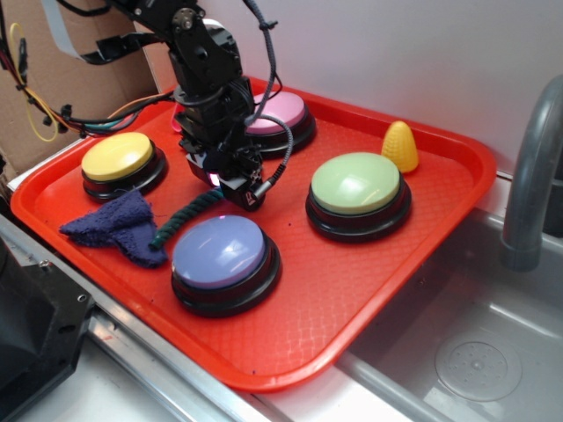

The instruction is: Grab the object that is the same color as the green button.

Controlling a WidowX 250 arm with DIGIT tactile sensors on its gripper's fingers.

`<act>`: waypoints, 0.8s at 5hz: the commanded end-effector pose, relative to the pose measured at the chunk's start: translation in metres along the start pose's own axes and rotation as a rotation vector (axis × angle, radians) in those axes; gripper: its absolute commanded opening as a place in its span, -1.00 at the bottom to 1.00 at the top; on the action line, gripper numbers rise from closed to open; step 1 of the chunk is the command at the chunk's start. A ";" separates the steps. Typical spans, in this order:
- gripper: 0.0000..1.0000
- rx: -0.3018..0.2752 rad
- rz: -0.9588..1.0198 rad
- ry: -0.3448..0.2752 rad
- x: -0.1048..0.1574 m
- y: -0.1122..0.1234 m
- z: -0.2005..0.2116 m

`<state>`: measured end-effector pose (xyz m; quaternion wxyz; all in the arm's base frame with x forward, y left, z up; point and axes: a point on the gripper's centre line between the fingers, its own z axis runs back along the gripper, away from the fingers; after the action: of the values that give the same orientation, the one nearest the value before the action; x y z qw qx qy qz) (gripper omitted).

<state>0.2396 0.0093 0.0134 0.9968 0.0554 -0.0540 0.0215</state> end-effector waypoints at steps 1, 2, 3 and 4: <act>-1.00 0.005 0.126 0.021 -0.002 0.014 0.042; -1.00 -0.003 0.173 0.040 0.002 0.020 0.081; -1.00 -0.049 0.219 0.055 0.004 0.026 0.119; -1.00 -0.106 0.257 -0.004 0.001 0.033 0.158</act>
<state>0.2171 0.0189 0.1593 0.9890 -0.0014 -0.0368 0.1434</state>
